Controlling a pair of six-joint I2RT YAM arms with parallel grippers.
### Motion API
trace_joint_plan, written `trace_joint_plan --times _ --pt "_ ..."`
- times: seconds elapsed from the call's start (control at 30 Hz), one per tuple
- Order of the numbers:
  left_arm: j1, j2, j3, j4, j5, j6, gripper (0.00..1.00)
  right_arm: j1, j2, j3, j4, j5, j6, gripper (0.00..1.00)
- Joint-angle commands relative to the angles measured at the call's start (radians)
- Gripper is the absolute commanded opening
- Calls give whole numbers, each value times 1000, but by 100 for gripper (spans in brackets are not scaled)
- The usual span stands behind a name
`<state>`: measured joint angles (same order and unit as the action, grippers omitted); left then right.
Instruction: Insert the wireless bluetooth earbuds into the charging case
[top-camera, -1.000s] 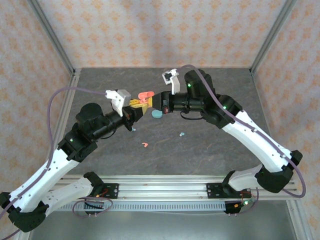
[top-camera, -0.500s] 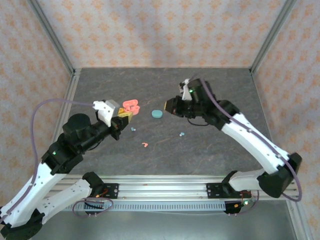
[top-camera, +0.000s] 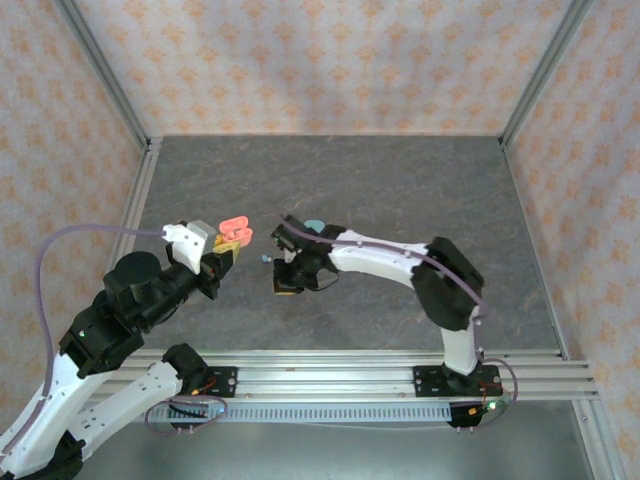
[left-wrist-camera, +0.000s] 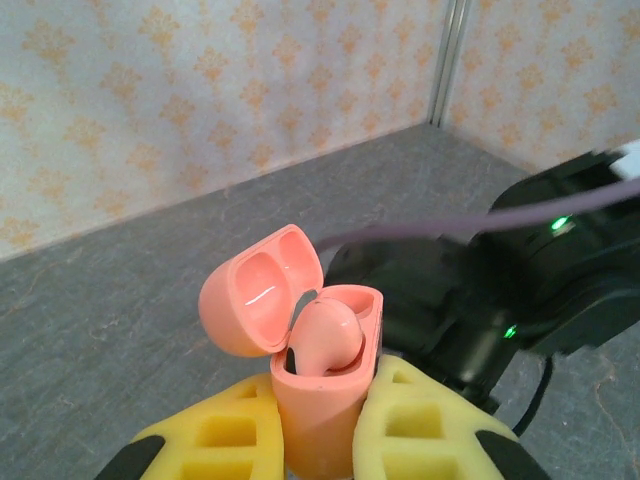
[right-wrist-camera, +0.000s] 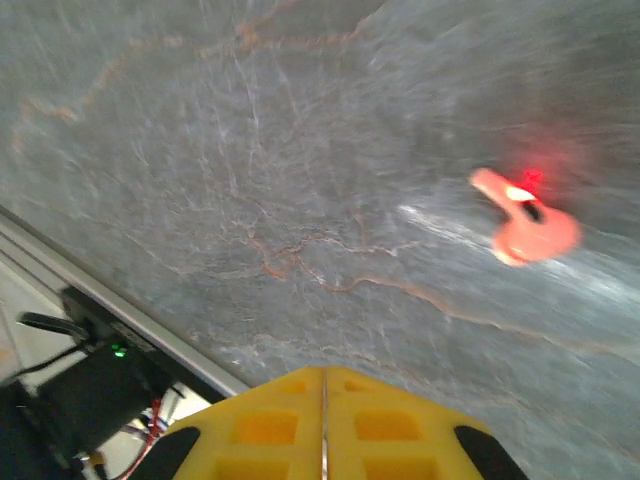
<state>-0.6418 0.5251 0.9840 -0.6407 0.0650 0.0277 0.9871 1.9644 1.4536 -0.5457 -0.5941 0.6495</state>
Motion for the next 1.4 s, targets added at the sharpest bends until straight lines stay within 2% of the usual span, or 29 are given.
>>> trace_joint_plan --times 0.0,0.37,0.47,0.67,0.97,1.23,1.37 --pt "-9 -25 -12 -32 -24 -1 0 10 67 53 -34 -6 -47 8" --pt "-9 -34 -48 -4 -23 -15 0 5 184 130 -167 158 -150 5" --pt "-9 -14 -47 6 -13 -6 0 -20 153 80 -179 224 -146 4" --pt "-10 18 -54 34 13 -3 0 -120 67 -39 -151 274 -142 4" --pt "-9 32 -52 45 27 0 0 -253 -51 -67 -250 373 -238 4" --pt "-9 26 -56 48 30 -3 0 -261 -126 -15 -322 414 -205 5" --pt "-9 26 -54 52 32 -4 0 -270 -130 -12 -326 434 -168 10"
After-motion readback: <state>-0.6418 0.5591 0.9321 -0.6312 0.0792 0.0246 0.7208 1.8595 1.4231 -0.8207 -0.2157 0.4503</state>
